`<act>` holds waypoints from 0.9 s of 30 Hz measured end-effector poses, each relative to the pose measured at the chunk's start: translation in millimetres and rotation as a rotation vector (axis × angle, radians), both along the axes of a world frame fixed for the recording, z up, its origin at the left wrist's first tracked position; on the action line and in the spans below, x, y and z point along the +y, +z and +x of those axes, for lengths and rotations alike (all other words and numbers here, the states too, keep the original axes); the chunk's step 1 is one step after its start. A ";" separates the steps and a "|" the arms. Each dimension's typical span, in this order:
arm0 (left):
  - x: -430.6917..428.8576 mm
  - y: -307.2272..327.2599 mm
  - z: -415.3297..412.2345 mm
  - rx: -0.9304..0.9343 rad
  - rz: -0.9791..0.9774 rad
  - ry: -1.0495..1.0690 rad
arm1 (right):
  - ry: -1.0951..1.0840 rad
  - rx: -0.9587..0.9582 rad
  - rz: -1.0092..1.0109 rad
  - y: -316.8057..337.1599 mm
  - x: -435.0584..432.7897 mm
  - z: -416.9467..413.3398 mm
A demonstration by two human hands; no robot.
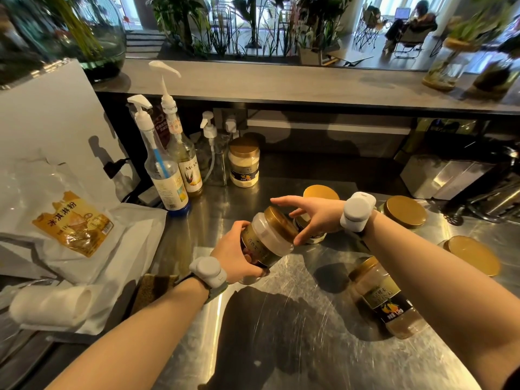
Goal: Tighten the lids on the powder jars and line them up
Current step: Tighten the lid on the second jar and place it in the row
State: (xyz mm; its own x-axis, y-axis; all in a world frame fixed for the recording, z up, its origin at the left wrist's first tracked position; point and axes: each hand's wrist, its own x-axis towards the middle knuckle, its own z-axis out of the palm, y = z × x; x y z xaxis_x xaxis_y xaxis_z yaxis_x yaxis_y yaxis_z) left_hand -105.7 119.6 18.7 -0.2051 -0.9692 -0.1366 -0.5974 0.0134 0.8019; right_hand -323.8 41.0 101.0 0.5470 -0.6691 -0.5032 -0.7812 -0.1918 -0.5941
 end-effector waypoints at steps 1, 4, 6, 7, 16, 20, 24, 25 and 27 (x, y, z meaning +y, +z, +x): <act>0.1 0.3 -0.1 0.002 0.002 -0.003 | 0.001 -0.005 0.005 -1.0 -0.2 0.7; 0.7 0.7 0.2 0.005 0.005 -0.009 | -0.032 -0.014 0.015 -3.5 -0.5 2.1; 1.6 0.5 1.4 0.003 0.009 -0.013 | -0.059 -0.015 0.021 -4.5 -0.4 2.1; 2.0 0.4 1.9 0.006 0.013 -0.013 | -0.066 -0.013 0.021 -4.7 0.0 1.9; 1.7 1.1 1.7 0.017 0.012 -0.008 | -0.057 -0.029 0.014 -6.2 1.0 2.8; 1.1 0.1 2.9 0.008 0.007 -0.007 | -0.070 -0.025 0.004 -6.0 0.6 0.2; -0.8 -2.0 4.2 -0.018 -0.001 -0.010 | -0.036 -0.044 0.014 -5.8 0.0 -1.1; -0.8 -2.2 4.2 -0.014 0.000 -0.011 | -0.045 -0.048 0.021 -7.1 -0.5 -0.9; -0.8 -2.7 3.8 -0.007 0.001 -0.013 | -0.082 -0.043 0.023 -8.3 -0.8 -0.4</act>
State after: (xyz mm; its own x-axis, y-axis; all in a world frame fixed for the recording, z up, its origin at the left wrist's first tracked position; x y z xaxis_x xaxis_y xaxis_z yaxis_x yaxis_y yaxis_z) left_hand -102.0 118.8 16.0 -0.2171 -0.9662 -0.1394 -0.6026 0.0203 0.7978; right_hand -324.2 40.2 92.8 0.5122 -0.7010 -0.4963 -0.7671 -0.1136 -0.6313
